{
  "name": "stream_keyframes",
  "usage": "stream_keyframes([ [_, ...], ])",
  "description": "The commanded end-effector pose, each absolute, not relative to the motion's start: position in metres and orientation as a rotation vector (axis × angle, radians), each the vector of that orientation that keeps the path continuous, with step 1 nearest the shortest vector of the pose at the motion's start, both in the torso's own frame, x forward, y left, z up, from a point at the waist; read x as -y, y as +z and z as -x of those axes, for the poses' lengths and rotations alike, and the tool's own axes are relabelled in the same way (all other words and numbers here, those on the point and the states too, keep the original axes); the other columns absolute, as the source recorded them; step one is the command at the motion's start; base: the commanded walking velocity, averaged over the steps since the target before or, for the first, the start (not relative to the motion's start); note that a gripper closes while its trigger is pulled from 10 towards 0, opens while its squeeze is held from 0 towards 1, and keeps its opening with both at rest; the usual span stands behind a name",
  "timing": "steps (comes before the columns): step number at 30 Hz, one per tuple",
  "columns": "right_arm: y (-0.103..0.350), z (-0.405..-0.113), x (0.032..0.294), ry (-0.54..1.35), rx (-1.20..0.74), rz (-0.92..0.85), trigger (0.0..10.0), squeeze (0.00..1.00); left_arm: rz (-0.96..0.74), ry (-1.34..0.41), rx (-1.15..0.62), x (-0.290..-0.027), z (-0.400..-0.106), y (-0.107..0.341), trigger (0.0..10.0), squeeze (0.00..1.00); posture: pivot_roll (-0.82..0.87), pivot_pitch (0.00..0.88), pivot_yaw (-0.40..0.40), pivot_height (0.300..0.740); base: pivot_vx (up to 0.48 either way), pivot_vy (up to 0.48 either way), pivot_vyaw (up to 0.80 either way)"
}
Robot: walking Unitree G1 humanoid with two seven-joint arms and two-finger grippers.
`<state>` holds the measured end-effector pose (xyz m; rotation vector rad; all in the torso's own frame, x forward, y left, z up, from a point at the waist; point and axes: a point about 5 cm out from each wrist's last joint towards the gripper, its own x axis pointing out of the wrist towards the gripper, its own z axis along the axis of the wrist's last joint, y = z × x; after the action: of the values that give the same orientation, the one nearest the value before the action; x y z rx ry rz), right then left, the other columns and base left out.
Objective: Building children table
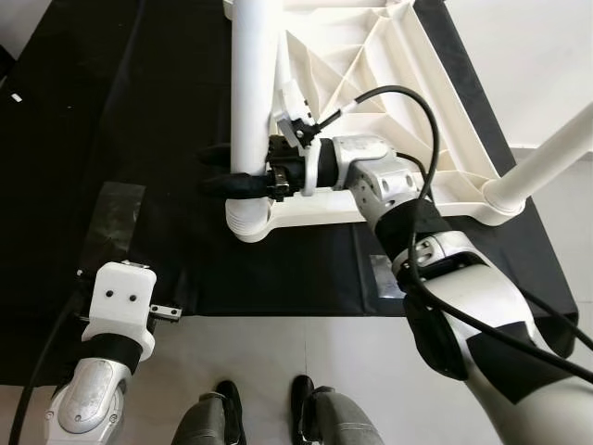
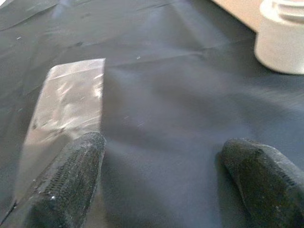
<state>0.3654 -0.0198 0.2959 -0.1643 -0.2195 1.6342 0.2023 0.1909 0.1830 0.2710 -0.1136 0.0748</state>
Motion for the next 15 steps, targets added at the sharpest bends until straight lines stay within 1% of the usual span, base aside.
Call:
stream_keyframes([
  [1, 0.2861, -0.3651, 0.0141, 1.638, 0.172, 0.18, 10.0, 0.0, -0.277, 0.082, 0.096, -0.1911, -0.1981, 0.1812, 10.0, 0.0, -0.18, 0.39, -0.107, 0.74, 0.0, 0.0, 0.0],
  [3, 0.2861, -0.3651, 0.0141, 1.638, 0.172, 0.18, 10.0, 0.0, -0.277, 0.082, 0.096, -0.1911, -0.1981, 0.1812, 10.0, 0.0, -0.18, 0.39, -0.107, 0.74, 0.0, 0.0, 0.0],
  [5, 0.2842, -0.3642, 0.0109, 1.65, 0.159, 0.23, 10.0, 0.0, -0.275, 0.091, 0.097, -0.1913, -0.1973, 0.1817, 10.0, 0.0, -0.18, 0.396, -0.116, 0.74, 0.0, 0.0, 0.0],
  [8, 0.2829, -0.3639, 0.0103, 1.658, 0.151, 0.252, 10.0, 0.0, -0.274, 0.095, 0.097, -0.1915, -0.1967, 0.1816, 10.0, 0.0, -0.18, 0.394, -0.115, 0.74, 0.0, 0.0, 0.0],
  [9, 0.2818, -0.364, 0.0106, 1.659, 0.142, 0.288, 10.0, 0.0, -0.273, 0.098, 0.097, -0.1916, -0.1964, 0.1816, 10.0, 0.0, -0.18, 0.393, -0.118, 0.74, 0.0, 0.0, 0.0],
  [10, 0.2818, -0.364, 0.0106, 1.659, 0.142, 0.288, 10.0, 0.0, -0.273, 0.098, 0.097, -0.1916, -0.1964, 0.1816, 10.0, 0.0, -0.18, 0.393, -0.118, 0.74, 0.0, 0.0, 0.0],
  [12, 0.2795, -0.3646, 0.011, 1.652, 0.127, 0.371, 10.0, 0.0, -0.272, 0.1, 0.097, -0.1919, -0.1968, 0.1813, 10.0, 0.0, -0.19, 0.397, -0.12, 0.74, 0.0, 0.0, 0.0],
  [13, 0.2795, -0.3646, 0.011, 1.652, 0.127, 0.371, 10.0, 0.0, -0.272, 0.1, 0.097, -0.1919, -0.1968, 0.1813, 10.0, 0.0, -0.19, 0.397, -0.12, 0.74, 0.0, 0.0, 0.0],
  [14, 0.278, -0.3646, 0.0111, 1.649, 0.121, 0.427, 10.0, 0.0, -0.271, 0.1, 0.097, -0.1918, -0.1969, 0.1813, 10.0, 0.0, -0.19, 0.397, -0.12, 0.74, 0.0, 0.0, 0.0],
  [15, 0.278, -0.3646, 0.0111, 1.649, 0.121, 0.427, 10.0, 0.0, -0.271, 0.1, 0.097, -0.1918, -0.1969, 0.1813, 10.0, 0.0, -0.19, 0.397, -0.12, 0.74, 0.0, 0.0, 0.0],
])
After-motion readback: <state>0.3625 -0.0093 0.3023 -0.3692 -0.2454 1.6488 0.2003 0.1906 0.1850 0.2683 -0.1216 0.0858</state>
